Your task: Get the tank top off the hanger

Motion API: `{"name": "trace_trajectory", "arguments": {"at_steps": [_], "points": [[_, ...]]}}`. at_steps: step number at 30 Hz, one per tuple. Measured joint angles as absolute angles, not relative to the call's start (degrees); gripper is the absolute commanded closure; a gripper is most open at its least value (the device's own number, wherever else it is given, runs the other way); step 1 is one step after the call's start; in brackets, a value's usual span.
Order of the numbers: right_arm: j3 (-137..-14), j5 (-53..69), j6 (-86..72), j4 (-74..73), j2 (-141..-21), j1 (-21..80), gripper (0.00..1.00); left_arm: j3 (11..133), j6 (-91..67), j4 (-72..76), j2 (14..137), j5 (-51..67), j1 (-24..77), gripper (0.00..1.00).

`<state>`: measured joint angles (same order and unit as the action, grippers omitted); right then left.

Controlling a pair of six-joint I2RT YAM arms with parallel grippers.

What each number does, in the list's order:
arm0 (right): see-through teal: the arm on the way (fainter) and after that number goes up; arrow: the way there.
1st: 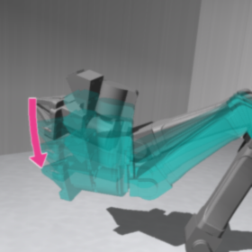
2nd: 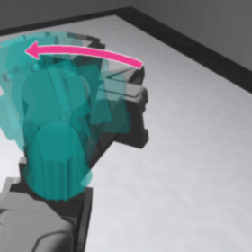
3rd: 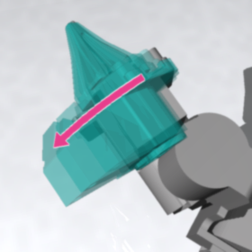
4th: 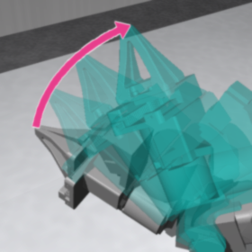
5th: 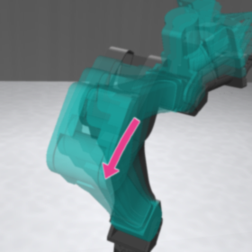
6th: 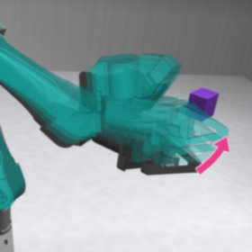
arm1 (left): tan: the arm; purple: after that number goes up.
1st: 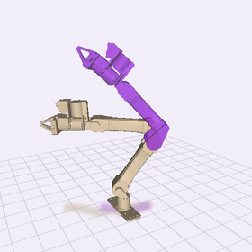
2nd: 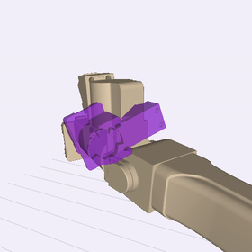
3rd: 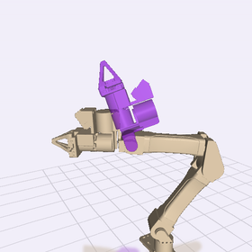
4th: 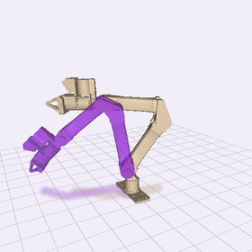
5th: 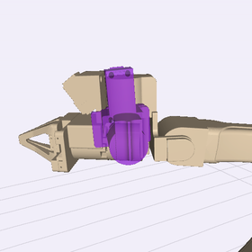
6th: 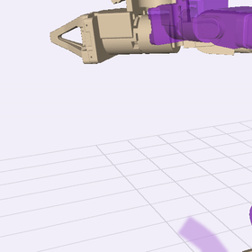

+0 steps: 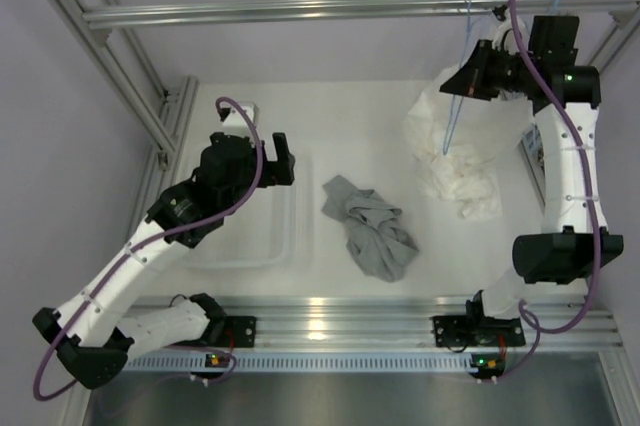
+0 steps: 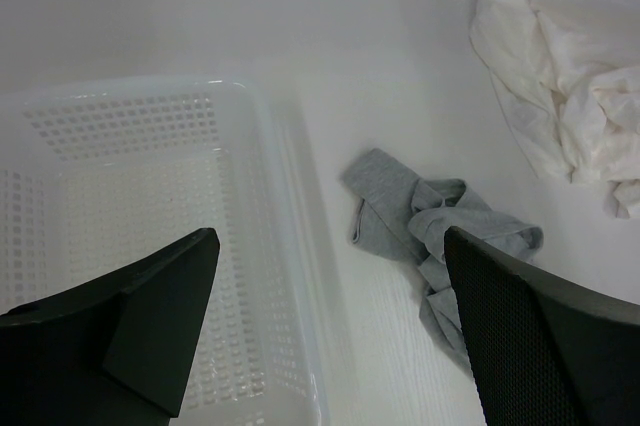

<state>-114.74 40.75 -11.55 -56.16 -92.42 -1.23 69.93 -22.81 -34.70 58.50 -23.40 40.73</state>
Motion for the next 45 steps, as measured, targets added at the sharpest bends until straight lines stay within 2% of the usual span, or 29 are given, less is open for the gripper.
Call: {"name": "trace_trajectory", "arguments": {"at_steps": [9,20,33,41,42,45], "points": [[-123.94,39.27,-13.28,-60.95,-94.41,-1.15,1.00,69.80,-22.81,-34.52,59.09,-23.18,40.73,0.01],[-120.70,43.88,-12.05,-61.52,-95.70,2.48,1.00,68.88,-22.81,-34.30,59.09,-23.18,40.73,0.01],[-121.27,50.85,-14.17,-60.88,-96.49,1.74,1.00,67.83,-22.76,-34.26,57.47,-22.46,40.73,0.01],[-121.16,50.83,-13.52,-60.73,-96.77,1.69,1.00,67.59,-22.57,-34.24,55.22,-22.37,40.73,0.01],[-120.99,50.46,-13.23,-60.62,-96.71,1.69,0.99,67.59,-22.57,-34.24,55.22,-22.35,40.73,0.01],[-119.28,48.93,-12.45,-59.96,-95.85,1.69,0.83,67.24,-22.57,-34.22,55.22,-22.35,40.73,0.01]]}}
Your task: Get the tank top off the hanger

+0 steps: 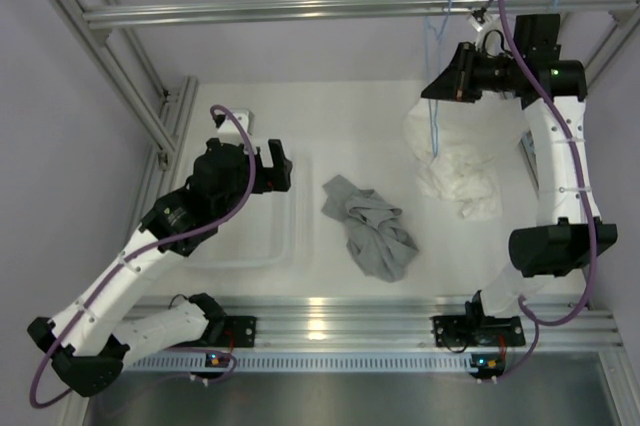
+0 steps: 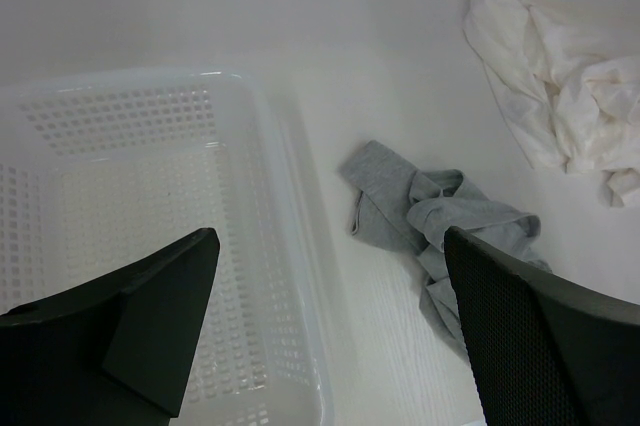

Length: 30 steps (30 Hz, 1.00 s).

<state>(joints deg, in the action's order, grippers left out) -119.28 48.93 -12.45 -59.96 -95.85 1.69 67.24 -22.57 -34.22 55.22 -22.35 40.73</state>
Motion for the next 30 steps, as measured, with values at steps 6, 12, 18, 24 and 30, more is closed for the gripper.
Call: {"name": "trace_trajectory", "arguments": {"at_steps": [6,12,18,24,30], "points": [[-115.11,45.45,-12.58,-60.69,-95.33,1.69,0.75,66.96,-22.59,-34.22,55.24,-22.22,40.73,0.01],[-115.04,44.25,-12.80,-60.88,-95.33,1.67,0.28,66.96,-22.59,-34.24,55.22,-21.89,40.73,0.01],[-114.10,42.00,-12.08,-60.88,-93.34,1.63,0.00,66.96,-22.61,-34.22,55.22,-21.74,40.73,0.01],[-109.06,38.39,-12.10,-60.55,-85.19,1.61,0.01,66.96,-22.65,-34.20,55.46,-20.40,40.73,0.01],[-101.80,31.11,-12.23,-59.48,-70.76,1.58,0.01,66.96,-23.88,-33.85,58.41,-16.69,40.77,0.01]]}}
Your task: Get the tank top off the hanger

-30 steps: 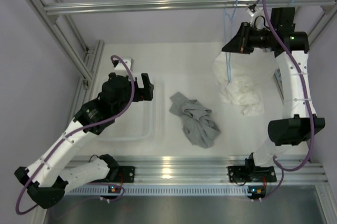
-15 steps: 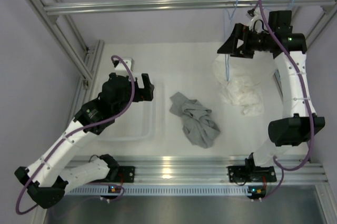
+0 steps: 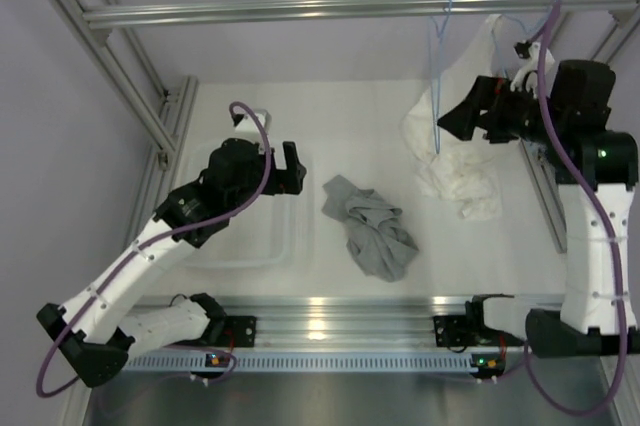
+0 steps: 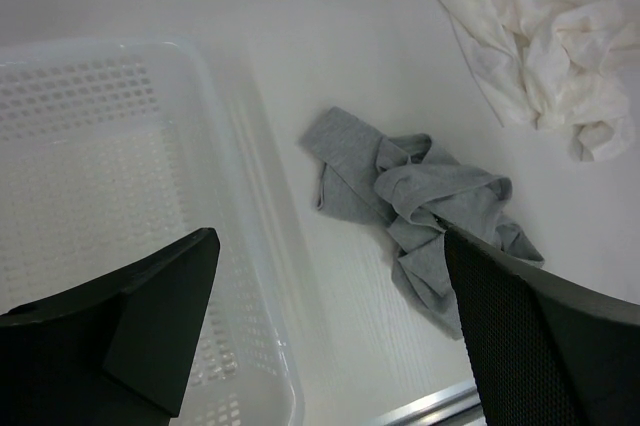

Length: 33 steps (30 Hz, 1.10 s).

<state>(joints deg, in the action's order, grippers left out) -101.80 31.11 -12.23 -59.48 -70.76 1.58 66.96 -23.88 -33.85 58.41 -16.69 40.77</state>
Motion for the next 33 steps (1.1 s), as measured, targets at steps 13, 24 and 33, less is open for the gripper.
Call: {"name": "trace_trajectory", "arguments": {"at_steps": [13,24,33], "points": [[-89.84,12.32,-11.51,-58.81,-44.51,1.58,0.01,67.53,-20.56,-28.58,79.37,-8.49,56.75,0.01],[-89.65,13.69,-10.50,-58.74,-38.68,1.85,0.01,68.49,-12.36,-19.88,97.71,-8.29,59.18,0.01],[-89.65,16.45,-10.50,-58.74,-38.33,2.24,0.01,72.12,-11.03,-13.78,110.63,-6.72,59.18,0.04]]}}
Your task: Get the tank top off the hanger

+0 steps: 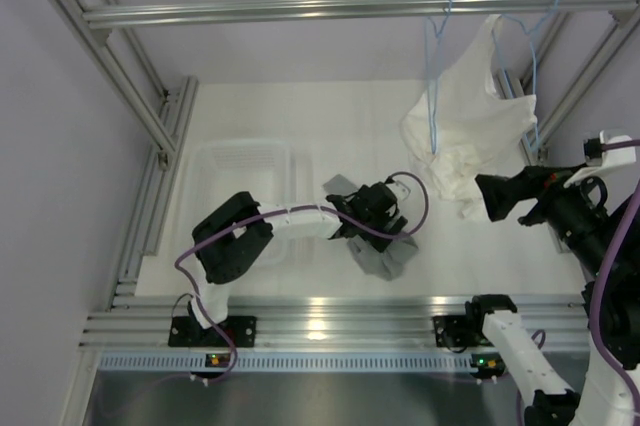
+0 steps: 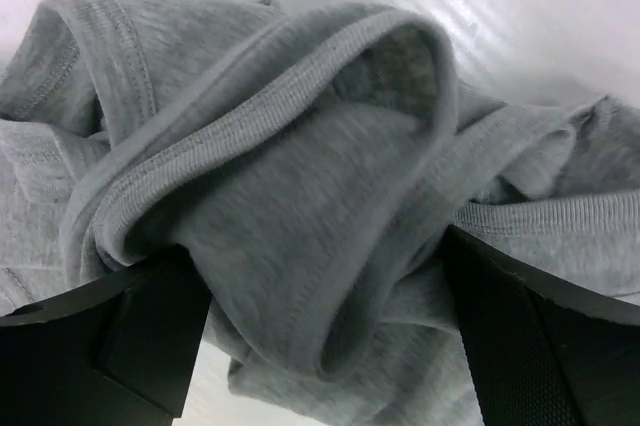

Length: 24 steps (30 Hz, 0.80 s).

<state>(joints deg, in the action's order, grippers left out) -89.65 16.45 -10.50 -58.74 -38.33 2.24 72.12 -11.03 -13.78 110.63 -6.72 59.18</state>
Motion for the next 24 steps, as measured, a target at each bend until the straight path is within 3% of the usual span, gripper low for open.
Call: {"name": "trace_trajectory", "arguments": {"at_steps": [2,3,4,5,9,14,18,24], "points": [[-89.65,17.10,-10.50,-58.72,-37.93,2.44,0.01,72.60,-11.05,-12.91,112.05,-8.19,59.29,0.19],[-89.67,17.47,-10.50,-58.72,-37.67,2.52,0.01,72.90,-11.55,-12.40,112.16,-8.19,59.29,0.34],[-89.67,17.74,-10.50,-58.70,-37.45,2.52,0.01,72.97,-12.12,-11.94,112.40,-8.23,59.29,0.65],[-89.71,18.04,-10.50,-58.67,-37.19,2.52,0.01,72.97,-12.36,-11.53,112.53,-8.56,59.29,0.75],[-89.80,18.57,-10.50,-58.54,-36.99,2.52,0.01,72.14,-14.15,-10.46,111.57,-8.36,59.07,1.00],[-90.02,18.81,-10.50,-58.39,-36.97,2.52,0.01,68.88,-16.16,-16.01,104.29,-10.13,59.68,1.00],[-90.67,18.92,-10.52,-58.22,-36.84,2.59,0.01,69.78,-16.91,-22.59,90.48,-15.31,59.90,1.00],[-91.68,18.87,-10.50,-57.65,-36.71,2.61,0.01,84.60,-18.26,-30.00,75.35,-28.60,59.40,1.00]]}}
